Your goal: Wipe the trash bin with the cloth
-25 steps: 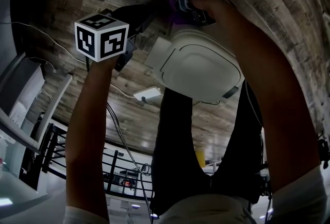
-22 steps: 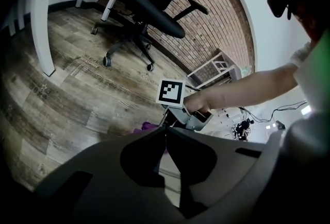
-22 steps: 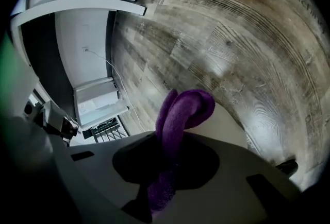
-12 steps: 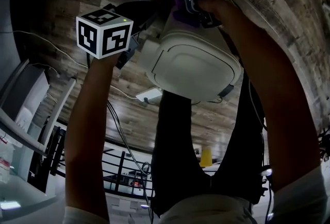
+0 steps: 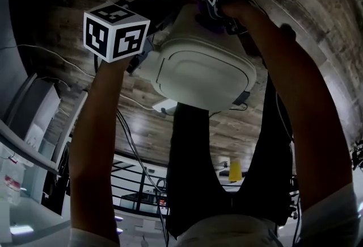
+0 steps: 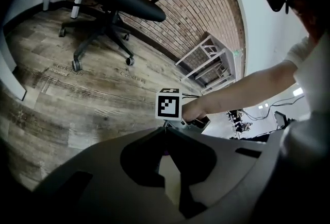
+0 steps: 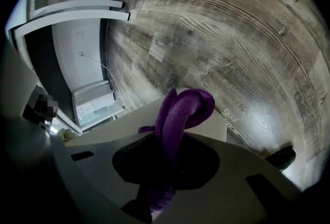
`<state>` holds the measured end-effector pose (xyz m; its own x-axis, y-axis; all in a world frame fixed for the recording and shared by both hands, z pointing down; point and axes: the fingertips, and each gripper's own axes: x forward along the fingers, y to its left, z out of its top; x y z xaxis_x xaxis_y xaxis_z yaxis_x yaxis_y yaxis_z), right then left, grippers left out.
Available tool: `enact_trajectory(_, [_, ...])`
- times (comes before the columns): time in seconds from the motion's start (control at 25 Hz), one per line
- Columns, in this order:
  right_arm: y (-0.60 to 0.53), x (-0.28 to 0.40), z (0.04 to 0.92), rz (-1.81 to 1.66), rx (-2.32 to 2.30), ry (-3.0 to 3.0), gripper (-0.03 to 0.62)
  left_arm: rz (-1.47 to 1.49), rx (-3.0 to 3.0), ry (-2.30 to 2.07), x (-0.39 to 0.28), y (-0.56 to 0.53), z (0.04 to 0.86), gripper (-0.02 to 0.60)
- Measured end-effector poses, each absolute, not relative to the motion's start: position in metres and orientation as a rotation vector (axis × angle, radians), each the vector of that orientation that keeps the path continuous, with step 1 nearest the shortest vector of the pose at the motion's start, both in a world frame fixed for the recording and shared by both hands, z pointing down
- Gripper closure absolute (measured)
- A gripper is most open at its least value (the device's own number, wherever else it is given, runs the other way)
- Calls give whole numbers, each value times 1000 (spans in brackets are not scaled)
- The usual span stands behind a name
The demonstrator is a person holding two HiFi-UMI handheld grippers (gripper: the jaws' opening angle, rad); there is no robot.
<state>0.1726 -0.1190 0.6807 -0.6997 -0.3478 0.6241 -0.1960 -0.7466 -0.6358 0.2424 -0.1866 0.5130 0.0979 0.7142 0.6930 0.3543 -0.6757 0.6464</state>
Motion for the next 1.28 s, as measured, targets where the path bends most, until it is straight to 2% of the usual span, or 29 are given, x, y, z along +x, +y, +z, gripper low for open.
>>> enact_trajectory(1.28, [22,118,705,-2576,-1141,935,517,1810,1869,1320,240,-38,533,577])
